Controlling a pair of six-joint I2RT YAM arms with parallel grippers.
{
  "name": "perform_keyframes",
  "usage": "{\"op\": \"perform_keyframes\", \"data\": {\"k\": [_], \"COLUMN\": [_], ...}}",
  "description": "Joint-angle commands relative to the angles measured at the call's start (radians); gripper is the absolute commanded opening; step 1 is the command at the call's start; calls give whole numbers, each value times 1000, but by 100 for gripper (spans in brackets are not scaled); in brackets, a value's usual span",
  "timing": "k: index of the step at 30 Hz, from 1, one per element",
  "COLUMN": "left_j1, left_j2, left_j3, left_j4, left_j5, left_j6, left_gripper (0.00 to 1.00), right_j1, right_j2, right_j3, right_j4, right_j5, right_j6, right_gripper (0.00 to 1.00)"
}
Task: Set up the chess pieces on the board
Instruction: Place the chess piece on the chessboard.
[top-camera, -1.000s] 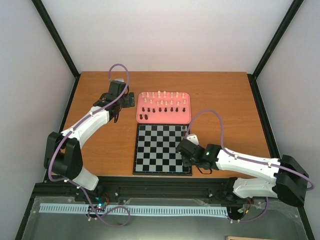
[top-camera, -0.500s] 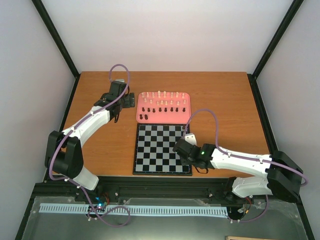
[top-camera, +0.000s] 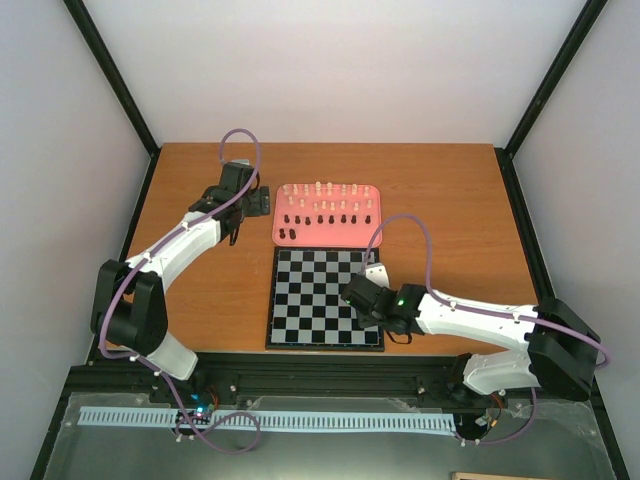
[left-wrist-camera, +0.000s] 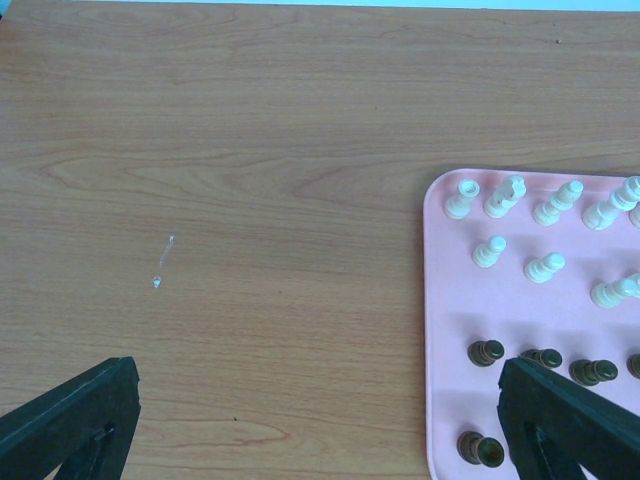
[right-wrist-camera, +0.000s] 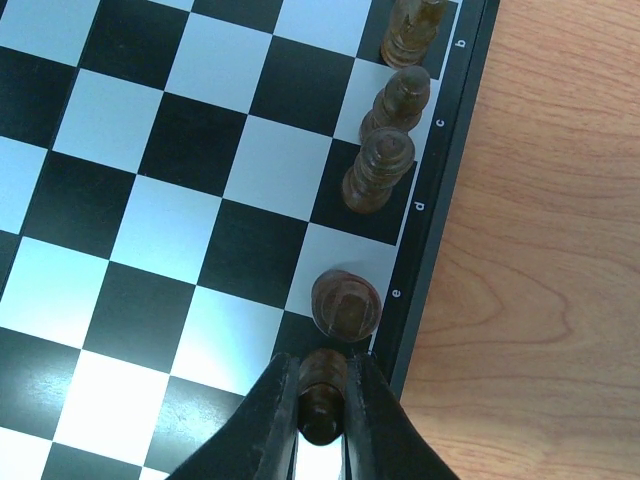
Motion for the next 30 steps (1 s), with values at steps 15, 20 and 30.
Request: {"op": "perform_keyframes", "data": {"k": [15, 20, 30], "left_j1": [2, 2, 2], "left_j2": [4, 6, 4], "left_j3": [35, 36, 34], "left_j4": [9, 10, 8], "left_j5": [-3, -2, -3], "left_j6": [3, 3, 2], "left_gripper": [100, 100, 100], "right_j1": [8, 8, 8], "right_j2": [36, 38, 61], "right_j3": [19, 15, 9], "right_j4": [25, 24, 26], "right_j5": [33, 37, 24], "right_j6": [-4, -1, 1], "right_gripper": [7, 8, 10]}}
